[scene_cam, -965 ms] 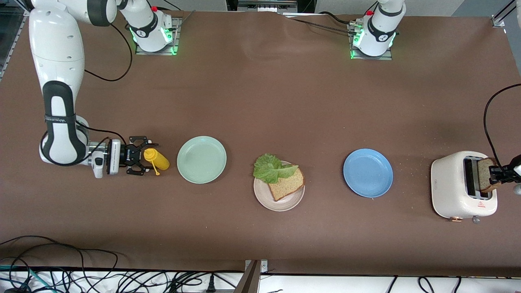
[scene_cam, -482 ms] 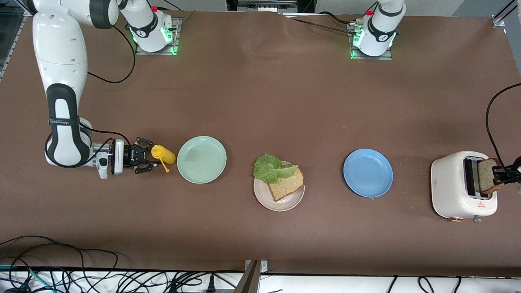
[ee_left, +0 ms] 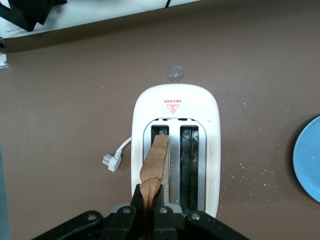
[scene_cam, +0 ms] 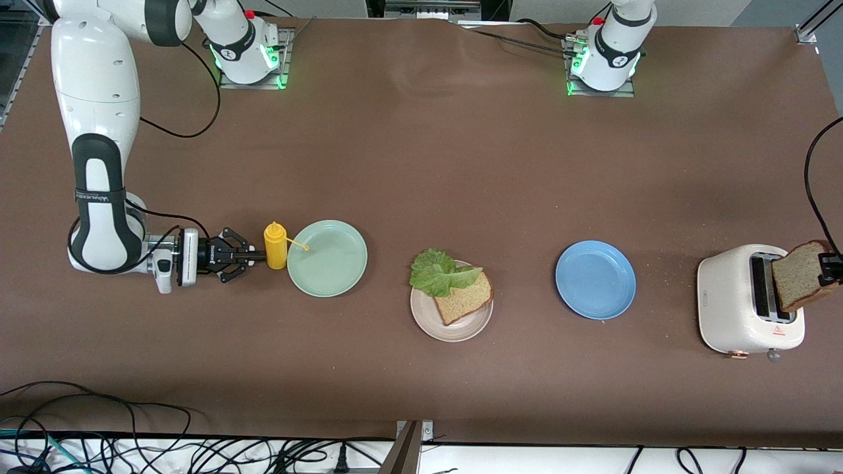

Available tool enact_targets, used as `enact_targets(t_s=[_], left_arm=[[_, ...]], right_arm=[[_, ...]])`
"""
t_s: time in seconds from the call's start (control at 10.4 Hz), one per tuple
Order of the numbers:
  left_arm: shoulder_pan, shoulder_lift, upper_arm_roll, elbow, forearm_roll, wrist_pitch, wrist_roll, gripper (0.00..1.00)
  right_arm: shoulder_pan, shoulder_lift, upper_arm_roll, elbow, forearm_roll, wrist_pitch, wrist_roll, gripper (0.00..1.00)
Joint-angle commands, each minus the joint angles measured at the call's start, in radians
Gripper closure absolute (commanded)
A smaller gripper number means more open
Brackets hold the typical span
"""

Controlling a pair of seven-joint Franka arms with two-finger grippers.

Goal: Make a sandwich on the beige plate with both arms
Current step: 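Lift the mustard bottle upright while the left gripper lifts the bread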

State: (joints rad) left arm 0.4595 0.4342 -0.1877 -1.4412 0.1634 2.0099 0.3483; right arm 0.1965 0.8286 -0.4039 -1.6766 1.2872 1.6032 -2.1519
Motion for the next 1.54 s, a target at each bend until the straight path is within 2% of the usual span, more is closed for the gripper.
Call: enact_targets(t_s=[0.0, 0.48, 0.58, 0.77, 0.96, 1.06, 1.16, 1.25, 1.35, 1.45], left_arm=[[0.005, -0.054, -0.003, -0.010, -0.051, -0.031, 0.000, 1.00], [0.002, -0.098, -0.006, -0.010, -0.053, -0.086, -0.005, 1.00], [0.002, -0.103, -0.007, -0.010, -0.053, -0.089, -0.005, 1.00], [0.001, -0.110, -0.012, -0.008, -0.053, -0.126, -0.005, 1.00], [-0.001, -0.137, -0.013, -0.008, -0.092, -0.160, -0.008, 1.00], [-0.001, -0.141, -0.013, -0.008, -0.105, -0.171, -0.009, 1.00], [-0.001, -0.144, -0.015, -0.008, -0.107, -0.181, -0.017, 1.00], [-0.002, -0.150, -0.016, -0.008, -0.107, -0.190, -0.034, 1.00], [-0.004, -0.155, -0.019, -0.008, -0.107, -0.204, -0.046, 1.00], [-0.004, -0.157, -0.035, -0.008, -0.107, -0.221, -0.064, 1.00]], right_arm=[[-0.003, 0.006, 0.003, 0.014, 0.011, -0.028, -0.003, 0.00], [0.003, 0.006, 0.005, 0.006, 0.015, -0.029, -0.009, 0.00], [0.001, 0.006, 0.028, 0.000, 0.017, -0.043, -0.017, 0.00], [0.001, 0.006, 0.033, -0.011, 0.017, -0.090, -0.034, 0.00], [0.000, 0.006, 0.033, -0.009, 0.020, -0.094, -0.039, 0.01], [0.001, 0.006, 0.037, -0.009, 0.040, -0.088, -0.039, 0.31], [0.003, 0.006, 0.039, -0.006, 0.043, -0.086, -0.030, 0.70], [0.004, 0.006, 0.039, -0.002, 0.043, -0.083, -0.019, 0.92], [0.012, 0.006, 0.037, 0.001, 0.043, -0.080, 0.001, 0.99], [0.012, 0.004, 0.037, 0.011, 0.041, -0.078, 0.038, 1.00]])
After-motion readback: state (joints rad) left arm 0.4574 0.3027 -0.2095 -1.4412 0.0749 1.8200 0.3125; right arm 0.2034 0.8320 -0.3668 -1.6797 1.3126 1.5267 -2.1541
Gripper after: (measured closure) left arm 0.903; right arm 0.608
